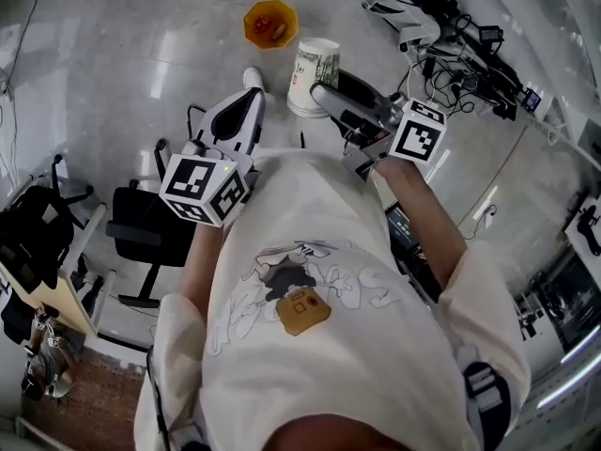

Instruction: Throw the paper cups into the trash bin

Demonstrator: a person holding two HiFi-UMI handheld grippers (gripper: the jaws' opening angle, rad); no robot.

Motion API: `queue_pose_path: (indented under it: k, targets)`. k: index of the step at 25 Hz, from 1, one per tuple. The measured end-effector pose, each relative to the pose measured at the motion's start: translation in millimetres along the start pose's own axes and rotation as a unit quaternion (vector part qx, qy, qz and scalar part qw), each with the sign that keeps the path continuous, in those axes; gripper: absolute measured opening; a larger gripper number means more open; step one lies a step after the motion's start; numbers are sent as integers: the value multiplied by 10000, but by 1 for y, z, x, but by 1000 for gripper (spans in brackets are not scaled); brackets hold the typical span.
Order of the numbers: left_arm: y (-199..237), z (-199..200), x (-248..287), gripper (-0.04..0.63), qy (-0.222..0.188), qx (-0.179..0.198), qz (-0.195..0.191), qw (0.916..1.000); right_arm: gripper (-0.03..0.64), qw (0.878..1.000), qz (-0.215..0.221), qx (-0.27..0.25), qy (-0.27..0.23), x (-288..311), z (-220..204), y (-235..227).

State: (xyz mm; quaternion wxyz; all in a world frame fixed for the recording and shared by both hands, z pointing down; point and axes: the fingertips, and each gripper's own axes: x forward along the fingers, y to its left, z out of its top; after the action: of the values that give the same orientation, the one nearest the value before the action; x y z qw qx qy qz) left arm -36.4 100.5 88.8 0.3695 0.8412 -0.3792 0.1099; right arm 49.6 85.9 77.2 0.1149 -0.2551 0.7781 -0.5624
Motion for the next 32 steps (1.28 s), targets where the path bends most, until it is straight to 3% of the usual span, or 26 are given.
queue_pose_path:
  k: [6, 14, 20, 27, 32]
  targets:
    - [17, -2, 39, 6, 180, 21, 192, 9997, 302, 9991, -138, 233, 335, 9, -1, -37]
    - [93, -30, 128, 6, 356, -284, 470, 9979, 302, 9958, -431, 388, 711, 43, 8, -156]
    - [149, -80, 173, 6, 533, -548, 526, 9957, 302, 9937, -616, 447, 823, 66, -6, -234]
    - [197, -139, 213, 6, 675, -764, 569, 9932, 302, 9875, -780, 385, 1317, 81, -37, -314]
    - [236, -180, 236, 6, 637, -983, 593, 9913, 302, 9871, -801, 534, 1279, 102, -55, -365]
